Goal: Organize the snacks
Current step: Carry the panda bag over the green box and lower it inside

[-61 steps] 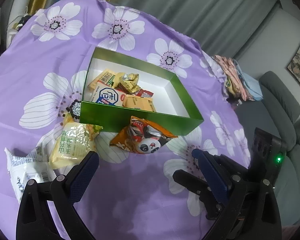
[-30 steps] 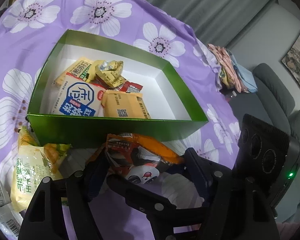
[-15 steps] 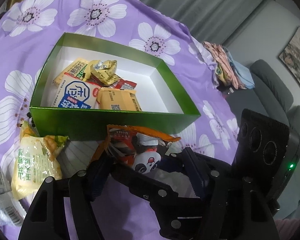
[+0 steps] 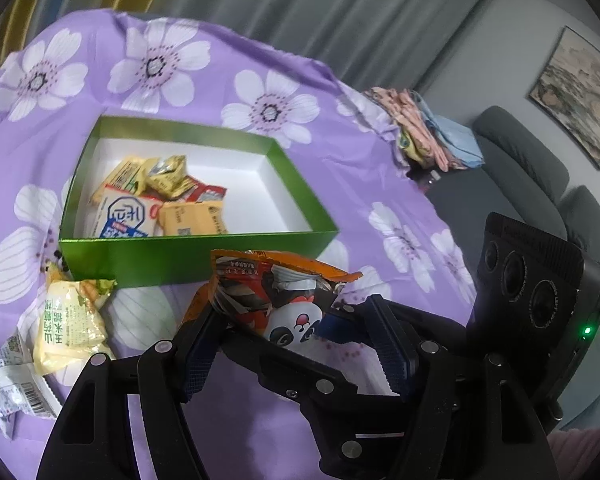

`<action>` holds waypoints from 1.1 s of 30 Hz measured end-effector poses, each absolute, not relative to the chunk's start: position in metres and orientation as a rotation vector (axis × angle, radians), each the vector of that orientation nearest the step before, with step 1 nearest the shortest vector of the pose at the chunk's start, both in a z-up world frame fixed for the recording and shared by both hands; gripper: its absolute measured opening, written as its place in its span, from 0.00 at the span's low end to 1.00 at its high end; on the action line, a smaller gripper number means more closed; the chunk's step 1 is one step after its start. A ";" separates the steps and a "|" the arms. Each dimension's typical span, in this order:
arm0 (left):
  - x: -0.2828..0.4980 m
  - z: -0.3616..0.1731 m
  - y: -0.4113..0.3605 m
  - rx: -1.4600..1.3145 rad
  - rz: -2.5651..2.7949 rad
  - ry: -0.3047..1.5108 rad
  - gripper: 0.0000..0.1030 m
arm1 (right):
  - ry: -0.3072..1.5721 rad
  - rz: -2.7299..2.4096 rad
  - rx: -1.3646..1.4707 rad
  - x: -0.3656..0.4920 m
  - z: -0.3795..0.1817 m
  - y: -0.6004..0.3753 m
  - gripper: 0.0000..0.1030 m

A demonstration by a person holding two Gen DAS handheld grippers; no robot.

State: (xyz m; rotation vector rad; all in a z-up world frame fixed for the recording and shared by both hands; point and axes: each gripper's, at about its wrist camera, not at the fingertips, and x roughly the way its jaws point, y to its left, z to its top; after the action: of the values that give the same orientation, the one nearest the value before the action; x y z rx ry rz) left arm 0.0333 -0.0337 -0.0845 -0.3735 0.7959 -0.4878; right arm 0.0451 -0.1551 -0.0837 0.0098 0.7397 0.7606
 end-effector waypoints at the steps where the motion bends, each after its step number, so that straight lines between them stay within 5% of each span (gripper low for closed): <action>1: 0.032 -0.081 -0.036 -0.364 -0.491 0.791 0.68 | 0.733 0.757 0.005 0.044 -0.081 -0.156 0.36; 33: 0.069 -0.015 -0.042 -0.337 -0.536 0.730 0.68 | 0.561 0.737 -0.037 0.075 -0.023 -0.162 0.36</action>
State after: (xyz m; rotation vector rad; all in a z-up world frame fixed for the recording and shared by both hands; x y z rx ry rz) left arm 0.0691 -0.0415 -0.0149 -0.3374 0.7303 -0.5361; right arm 0.0754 -0.1623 -0.0225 -0.0373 0.5607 0.7372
